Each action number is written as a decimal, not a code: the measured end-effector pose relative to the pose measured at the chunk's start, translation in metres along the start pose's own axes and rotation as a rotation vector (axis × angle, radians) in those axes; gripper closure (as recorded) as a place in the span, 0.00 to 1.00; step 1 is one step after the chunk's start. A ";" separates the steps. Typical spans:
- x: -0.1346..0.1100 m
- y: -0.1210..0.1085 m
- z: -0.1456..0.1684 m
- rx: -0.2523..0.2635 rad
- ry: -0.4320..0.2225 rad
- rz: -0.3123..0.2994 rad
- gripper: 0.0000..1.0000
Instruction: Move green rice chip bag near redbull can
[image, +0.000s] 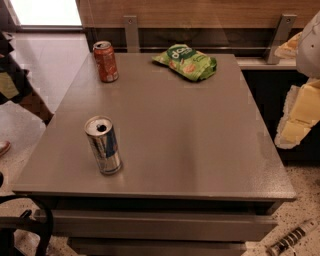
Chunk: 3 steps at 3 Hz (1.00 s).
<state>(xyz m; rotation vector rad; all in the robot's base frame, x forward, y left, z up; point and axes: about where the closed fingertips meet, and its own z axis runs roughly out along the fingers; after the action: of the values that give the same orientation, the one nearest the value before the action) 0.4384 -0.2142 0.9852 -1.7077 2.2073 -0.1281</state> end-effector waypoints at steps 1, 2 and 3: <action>-0.002 -0.007 -0.001 0.015 -0.010 -0.004 0.00; -0.011 -0.035 0.003 0.070 -0.035 -0.025 0.00; -0.017 -0.065 0.015 0.115 -0.097 -0.029 0.00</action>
Offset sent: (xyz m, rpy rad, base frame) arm 0.0853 0.0036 0.0167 0.0177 -0.1691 0.0421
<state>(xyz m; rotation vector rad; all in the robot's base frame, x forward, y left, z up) 0.5072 -0.2133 0.9935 -1.6485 2.0651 -0.1726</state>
